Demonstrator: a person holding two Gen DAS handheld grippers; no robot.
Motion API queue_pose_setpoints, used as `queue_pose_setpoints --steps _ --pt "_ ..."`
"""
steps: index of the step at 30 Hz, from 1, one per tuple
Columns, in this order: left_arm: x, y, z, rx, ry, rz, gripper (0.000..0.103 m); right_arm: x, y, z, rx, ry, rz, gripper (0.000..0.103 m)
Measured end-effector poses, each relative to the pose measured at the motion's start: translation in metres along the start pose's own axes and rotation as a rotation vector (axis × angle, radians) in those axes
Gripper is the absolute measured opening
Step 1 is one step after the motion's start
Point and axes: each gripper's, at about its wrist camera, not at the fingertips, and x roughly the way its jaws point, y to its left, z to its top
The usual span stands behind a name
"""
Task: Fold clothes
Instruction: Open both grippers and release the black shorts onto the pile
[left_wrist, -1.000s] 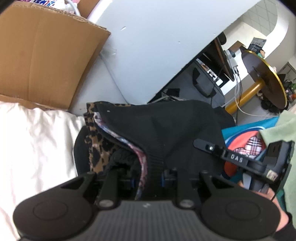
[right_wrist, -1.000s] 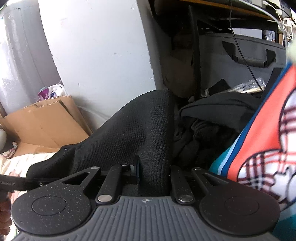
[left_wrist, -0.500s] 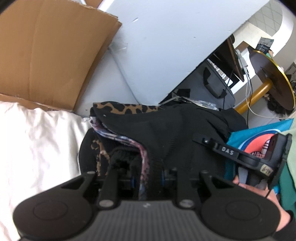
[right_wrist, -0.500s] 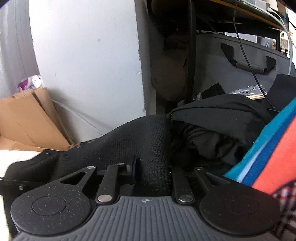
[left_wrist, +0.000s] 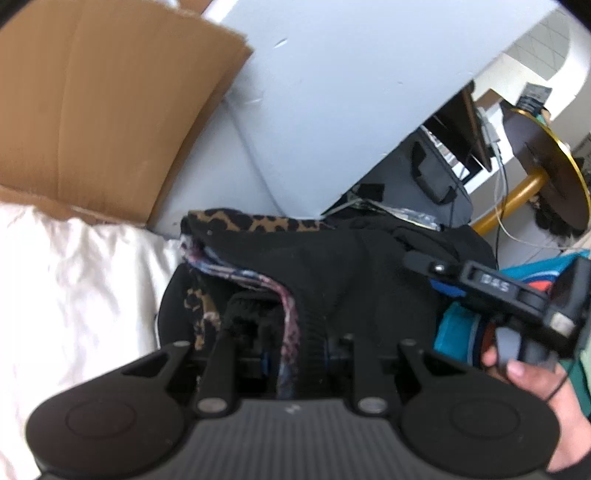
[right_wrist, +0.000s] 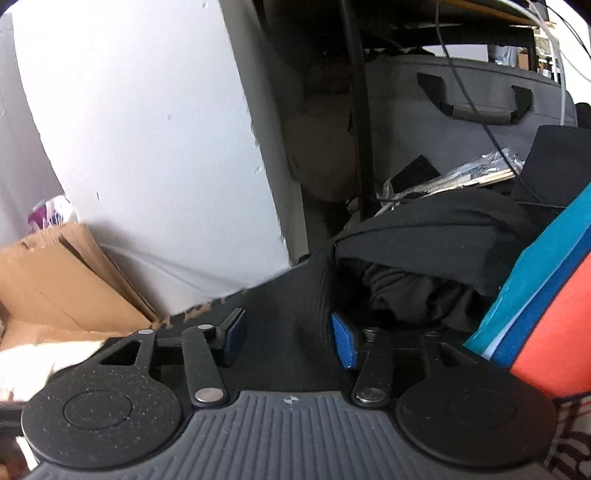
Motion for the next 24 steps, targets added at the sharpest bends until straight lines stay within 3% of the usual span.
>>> queue_pose_setpoints --steps 11,19,24 --pt "-0.001 -0.002 -0.001 0.01 0.015 0.022 0.026 -0.05 0.014 -0.047 -0.065 -0.089 0.005 0.056" --pt "-0.001 -0.001 0.004 -0.028 0.037 0.023 0.031 -0.032 0.011 -0.09 -0.126 0.016 -0.023 0.054" --pt "-0.01 -0.012 0.012 0.015 0.054 0.03 0.034 -0.024 0.008 -0.099 -0.117 0.017 -0.065 0.054"
